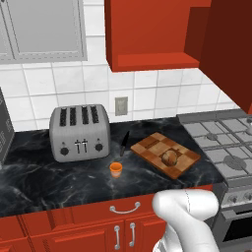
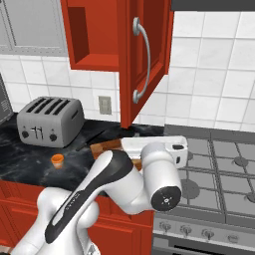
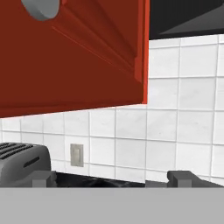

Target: Pick the bread, place it on the cutting board, pick the jam, place it on the counter, and close the cabinet.

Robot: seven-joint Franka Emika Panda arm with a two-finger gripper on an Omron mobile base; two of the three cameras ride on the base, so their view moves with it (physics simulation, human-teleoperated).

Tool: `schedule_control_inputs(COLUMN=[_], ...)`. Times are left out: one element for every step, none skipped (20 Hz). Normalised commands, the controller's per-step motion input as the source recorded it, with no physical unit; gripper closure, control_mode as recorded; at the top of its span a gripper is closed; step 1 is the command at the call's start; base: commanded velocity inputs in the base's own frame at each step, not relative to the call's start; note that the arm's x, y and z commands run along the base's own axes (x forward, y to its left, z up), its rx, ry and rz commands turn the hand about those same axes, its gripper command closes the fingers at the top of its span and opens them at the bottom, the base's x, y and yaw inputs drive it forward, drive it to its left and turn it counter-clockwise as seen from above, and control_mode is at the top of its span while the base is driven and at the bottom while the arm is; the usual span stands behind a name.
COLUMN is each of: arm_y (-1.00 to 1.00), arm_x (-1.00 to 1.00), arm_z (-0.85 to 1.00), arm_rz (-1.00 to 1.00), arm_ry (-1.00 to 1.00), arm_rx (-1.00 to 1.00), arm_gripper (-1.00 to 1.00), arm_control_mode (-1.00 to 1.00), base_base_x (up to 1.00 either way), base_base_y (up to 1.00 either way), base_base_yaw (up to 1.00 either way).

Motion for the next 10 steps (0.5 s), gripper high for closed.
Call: schedule_control_inputs(arm_y=[-0.06, -0.06, -0.05, -0.06, -0.06, -0.06, -0.07, -0.07, -0.07, -0.07], arm_x=[-0.09, -0.09, -0.07, -0.05, -0.04, -0.03, -0.06, -0.09, -0.09, -0.13], arm_z=[0.04, 0.04, 0.06, 0.07, 0.09, 0.1, 0.11, 0.1, 0.09, 0.12], arm_rz=[0.02, 0.03, 0.03, 0.03, 0.03, 0.03, 0.03, 0.03, 0.03, 0.03], arm_ry=[0.0, 0.0, 0.0, 0.0, 0.0, 0.0, 0.0, 0.0, 0.0, 0.0], arm_rx=[0.0, 0.0, 0.0, 0.0, 0.0, 0.0, 0.0, 0.0, 0.0, 0.0], arm_gripper=[-1.0, -1.0, -1.0, -1.0, -1.0, -1.0, -1.0, -1.0, -1.0, -1.0], arm_control_mode=[-1.0, -1.0, -1.0, -1.0, -1.0, -1.0, -1.0, -1.0, -1.0, -1.0], base_base_x=[0.0, 0.0, 0.0, 0.0, 0.0, 0.0, 0.0, 0.0, 0.0, 0.0], base_base_y=[0.0, 0.0, 0.0, 0.0, 0.0, 0.0, 0.0, 0.0, 0.0, 0.0], base_base_yaw=[0.0, 0.0, 0.0, 0.0, 0.0, 0.0, 0.0, 0.0, 0.0, 0.0])
